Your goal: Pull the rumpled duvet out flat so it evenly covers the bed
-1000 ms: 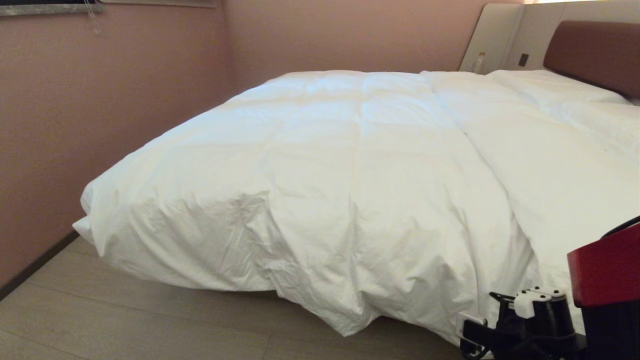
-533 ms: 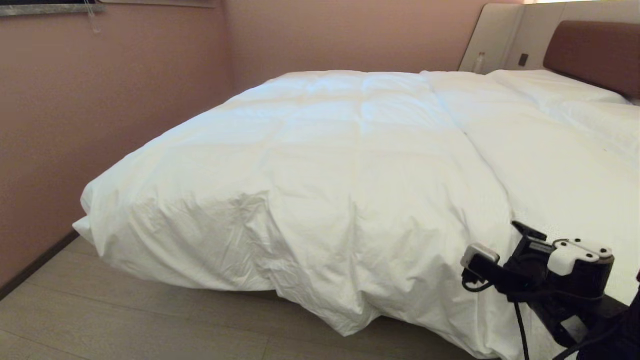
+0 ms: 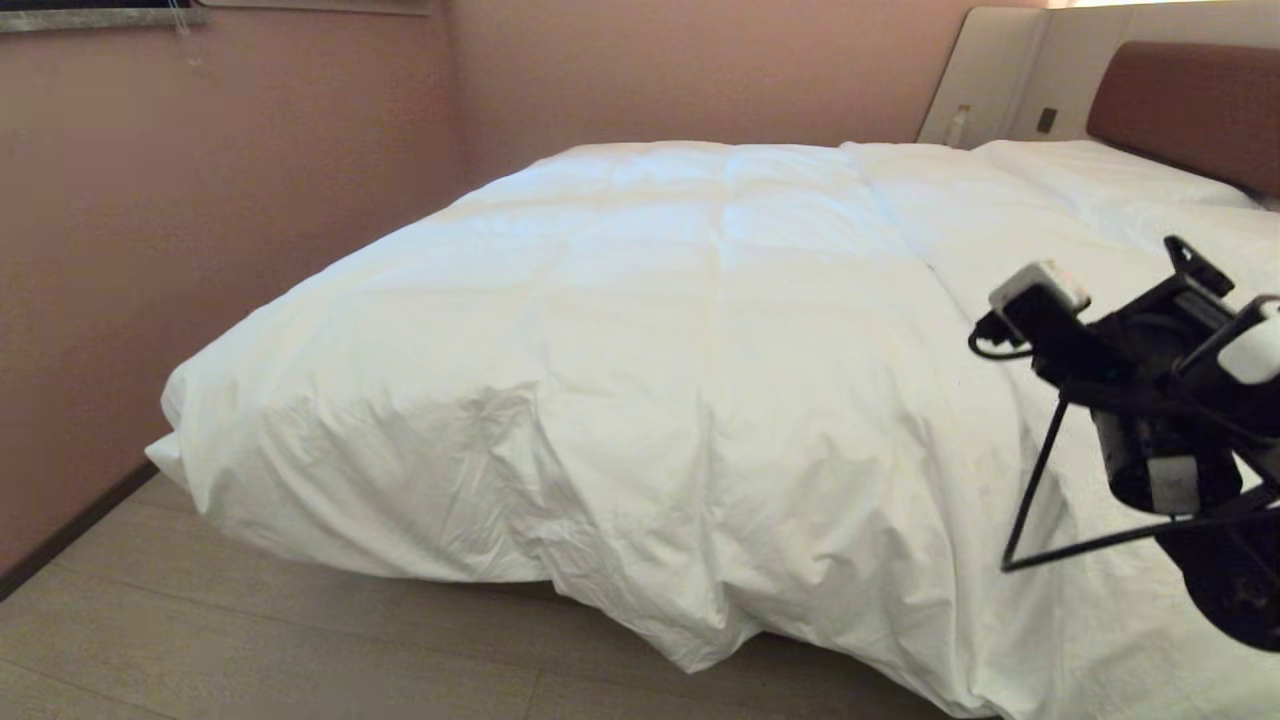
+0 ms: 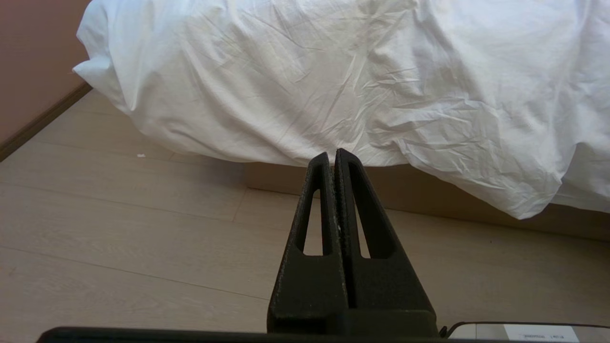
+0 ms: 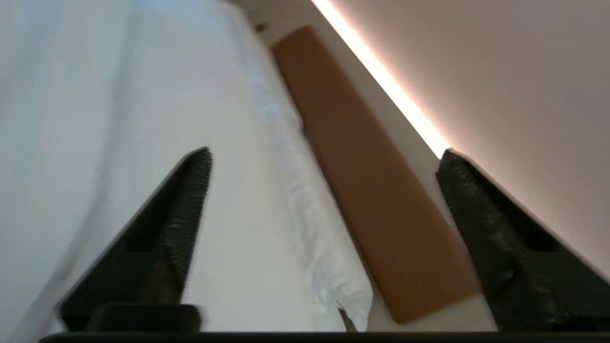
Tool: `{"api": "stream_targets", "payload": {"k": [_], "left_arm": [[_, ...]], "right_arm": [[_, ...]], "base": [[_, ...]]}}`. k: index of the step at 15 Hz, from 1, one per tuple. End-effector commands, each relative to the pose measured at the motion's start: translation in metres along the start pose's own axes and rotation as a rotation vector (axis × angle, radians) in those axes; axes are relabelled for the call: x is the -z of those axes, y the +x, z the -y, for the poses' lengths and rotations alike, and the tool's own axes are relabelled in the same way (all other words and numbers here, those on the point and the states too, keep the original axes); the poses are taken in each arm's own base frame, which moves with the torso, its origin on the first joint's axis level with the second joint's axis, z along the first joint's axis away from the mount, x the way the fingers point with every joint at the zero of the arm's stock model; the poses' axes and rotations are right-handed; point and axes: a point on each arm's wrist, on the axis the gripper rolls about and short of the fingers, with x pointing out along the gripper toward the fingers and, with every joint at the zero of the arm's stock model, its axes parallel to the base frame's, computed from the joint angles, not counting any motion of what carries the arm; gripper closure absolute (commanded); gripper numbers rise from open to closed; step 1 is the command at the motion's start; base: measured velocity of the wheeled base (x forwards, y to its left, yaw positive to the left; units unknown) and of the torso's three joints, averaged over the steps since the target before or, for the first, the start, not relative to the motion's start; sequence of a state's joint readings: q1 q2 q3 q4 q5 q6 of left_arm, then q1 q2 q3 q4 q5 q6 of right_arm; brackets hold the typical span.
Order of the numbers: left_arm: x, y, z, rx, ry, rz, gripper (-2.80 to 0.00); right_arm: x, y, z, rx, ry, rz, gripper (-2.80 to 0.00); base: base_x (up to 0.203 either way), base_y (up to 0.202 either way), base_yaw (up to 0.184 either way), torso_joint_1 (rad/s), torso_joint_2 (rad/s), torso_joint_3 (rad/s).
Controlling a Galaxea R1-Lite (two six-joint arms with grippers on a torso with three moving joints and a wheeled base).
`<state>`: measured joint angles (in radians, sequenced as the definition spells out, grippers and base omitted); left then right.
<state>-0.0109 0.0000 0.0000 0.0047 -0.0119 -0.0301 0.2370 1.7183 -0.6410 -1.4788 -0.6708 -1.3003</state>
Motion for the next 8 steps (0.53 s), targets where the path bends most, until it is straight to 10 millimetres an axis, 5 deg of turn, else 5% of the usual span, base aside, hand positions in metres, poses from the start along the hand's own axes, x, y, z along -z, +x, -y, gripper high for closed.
{"api": "stream_targets", "payload": {"k": [1,3,8], "left_arm": [[0.0,0.0,0.0,0.0,-0.001,0.0,0.0],[0.0,0.0,0.0,0.0,-0.001,0.0,0.0],[0.0,0.0,0.0,0.0,-0.001,0.0,0.0]], "right_arm": [[-0.015,0.013,0.03,0.148,0.103,-0.109,0.0],[-0.02,0.016,0.043,0.191,0.137,-0.189,0.0],[-0.034,0.039,0.022,0.196,0.233,-0.215,0.0]], "base": [[0.0,0.0,0.0,0.0,0.0,0.0],[0.0,0.0,0.0,0.0,0.0,0.0],[0.0,0.0,0.0,0.0,0.0,0.0]]}}
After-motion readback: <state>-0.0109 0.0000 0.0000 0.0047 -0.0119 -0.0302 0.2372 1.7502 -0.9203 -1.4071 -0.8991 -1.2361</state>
